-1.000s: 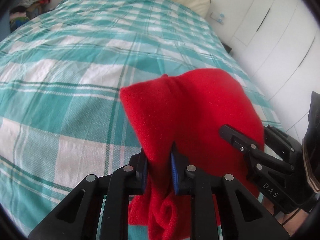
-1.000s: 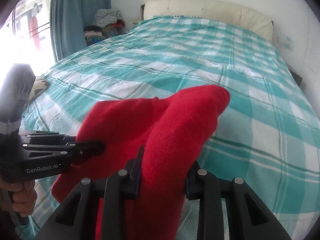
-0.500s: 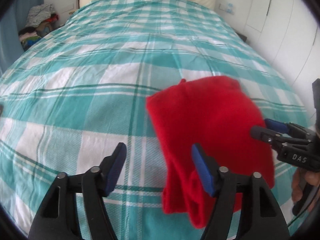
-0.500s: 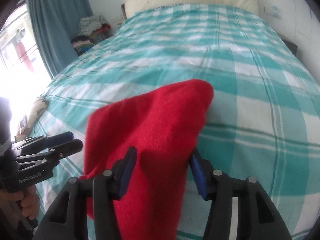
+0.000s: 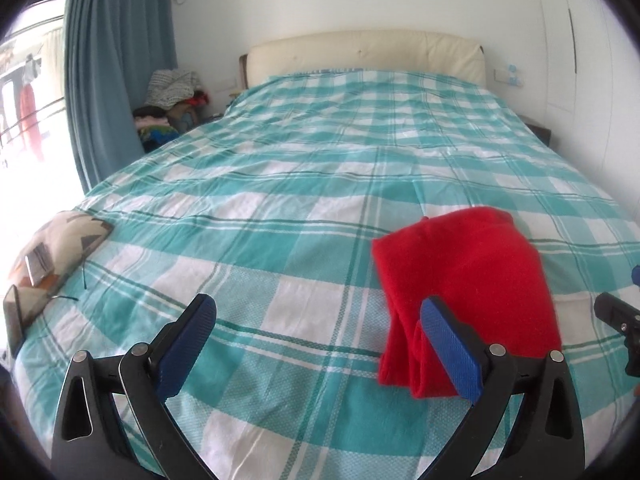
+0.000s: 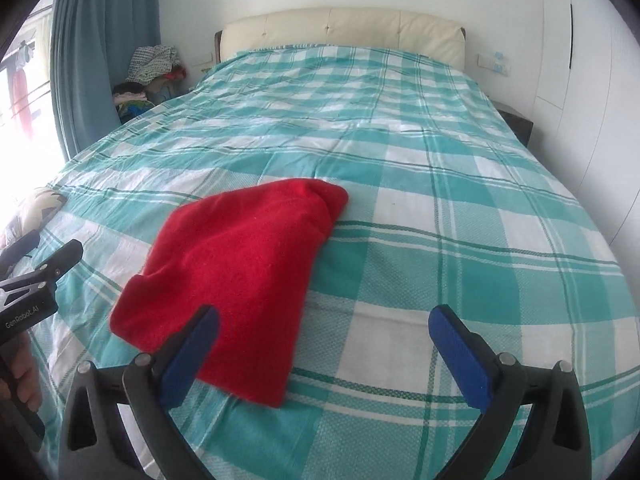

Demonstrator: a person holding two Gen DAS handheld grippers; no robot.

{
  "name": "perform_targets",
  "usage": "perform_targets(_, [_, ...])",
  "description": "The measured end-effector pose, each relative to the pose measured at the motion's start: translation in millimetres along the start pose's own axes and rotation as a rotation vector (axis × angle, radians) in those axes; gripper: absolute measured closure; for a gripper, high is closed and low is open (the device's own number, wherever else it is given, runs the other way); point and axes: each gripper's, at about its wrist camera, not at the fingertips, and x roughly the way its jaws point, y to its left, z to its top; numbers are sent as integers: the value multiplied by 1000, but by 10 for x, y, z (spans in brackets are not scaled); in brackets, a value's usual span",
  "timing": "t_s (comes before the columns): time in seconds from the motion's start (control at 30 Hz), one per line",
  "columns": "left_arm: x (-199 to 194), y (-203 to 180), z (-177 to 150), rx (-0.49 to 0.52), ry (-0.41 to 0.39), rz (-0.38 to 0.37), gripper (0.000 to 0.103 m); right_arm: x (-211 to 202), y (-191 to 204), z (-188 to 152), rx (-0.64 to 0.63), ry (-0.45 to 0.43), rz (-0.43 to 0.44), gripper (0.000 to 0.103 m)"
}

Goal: Fold small clothes

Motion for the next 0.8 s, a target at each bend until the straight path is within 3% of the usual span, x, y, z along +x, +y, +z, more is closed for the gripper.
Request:
perform_targets(0.1, [-112, 37, -1, -1, 38, 25, 1, -161, 96, -11, 7, -15, 9, 0])
perform_targets(0.23, [-172, 51, -20, -16, 119, -79, 1, -302, 230, -26, 15, -15, 30, 0])
perform_targets(0.43, [-230, -96, -41, 79, 109, -58, 1, -364, 323, -8, 17, -20, 31, 0])
perform_targets(0.8, [-280, -112, -50, 52, 103, -100, 1, -364, 280, -36, 7, -18, -2, 0])
